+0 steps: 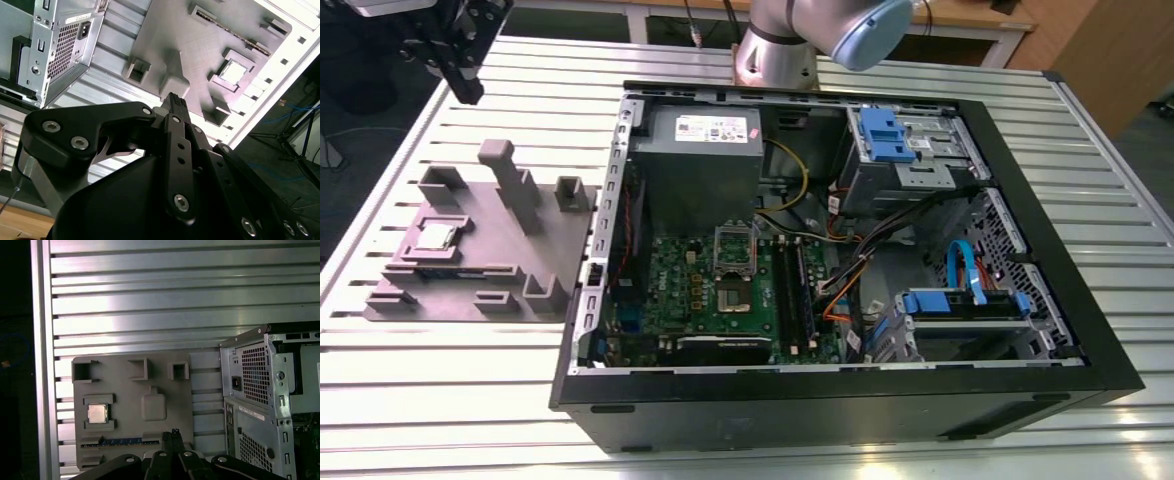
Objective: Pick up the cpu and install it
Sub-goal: 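Reach for the cpu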
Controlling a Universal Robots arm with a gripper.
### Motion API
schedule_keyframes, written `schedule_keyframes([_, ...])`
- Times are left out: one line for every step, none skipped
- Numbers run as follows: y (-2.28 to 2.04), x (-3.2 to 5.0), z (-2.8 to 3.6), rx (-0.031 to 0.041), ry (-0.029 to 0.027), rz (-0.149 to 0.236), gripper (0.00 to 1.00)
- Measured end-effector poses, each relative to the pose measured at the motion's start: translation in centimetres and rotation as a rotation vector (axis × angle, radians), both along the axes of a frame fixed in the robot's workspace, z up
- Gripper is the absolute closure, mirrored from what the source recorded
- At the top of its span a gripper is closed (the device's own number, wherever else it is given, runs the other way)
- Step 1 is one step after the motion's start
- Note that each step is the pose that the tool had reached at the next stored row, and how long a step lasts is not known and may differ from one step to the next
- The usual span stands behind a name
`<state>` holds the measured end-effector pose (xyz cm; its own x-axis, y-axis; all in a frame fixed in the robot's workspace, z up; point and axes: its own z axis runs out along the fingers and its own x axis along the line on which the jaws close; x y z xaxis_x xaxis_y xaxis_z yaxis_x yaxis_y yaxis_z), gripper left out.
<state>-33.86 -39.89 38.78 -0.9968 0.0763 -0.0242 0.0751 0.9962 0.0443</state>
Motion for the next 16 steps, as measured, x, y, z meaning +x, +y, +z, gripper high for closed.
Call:
schedule_keyframes([0.00, 0.00, 0.00, 0.0001, -0.0001, 0.000, 0.90])
schedule_keyframes([0.00, 0.00, 0.00, 0.0000, -0.0001, 0.000, 0.90])
schedule_keyframes([0.00, 0.00, 0.00, 0.0001, 0.0000, 0.000, 0.90])
schedule_keyframes([0.00, 0.00, 0.00, 0.0000, 0.0000, 0.000, 0.90])
schedule_keyframes([0.00, 0.00, 0.00, 0.0000, 0.0000, 0.000, 0.90])
schedule_keyframes([0.00, 0.00, 0.00, 0.0000, 0.0000, 0.000, 0.90])
schedule_keyframes([0.00, -0.01, -0.01, 0.0001, -0.0001, 0.000, 0.90])
schedule_keyframes([0.00, -0.01, 0.00, 0.0001, 0.0000, 0.000, 0.90])
schedule_keyframes([0.00, -0.03, 0.00, 0.0000, 0.0000, 0.000, 0.90])
schedule_keyframes([0.00, -0.10, 0.00, 0.0000, 0.0000, 0.000, 0.90])
schedule_keyframes([0.00, -0.21, -0.01, 0.0001, 0.0000, 0.000, 0.90])
schedule_keyframes([0.00, -0.36, -0.01, 0.0000, 0.0000, 0.000, 0.90])
schedule_keyframes([0.00, -0.56, -0.01, 0.0000, 0.0000, 0.000, 0.90])
schedule_keyframes([0.00, -0.79, -0.02, 0.0000, 0.0000, 0.000, 0.90])
schedule_keyframes([0.00, -0.99, -0.03, 0.0001, 0.0000, 0.000, 0.90])
schedule_keyframes([0.00, -1.19, -0.03, 0.0001, 0.0001, 0.000, 0.90])
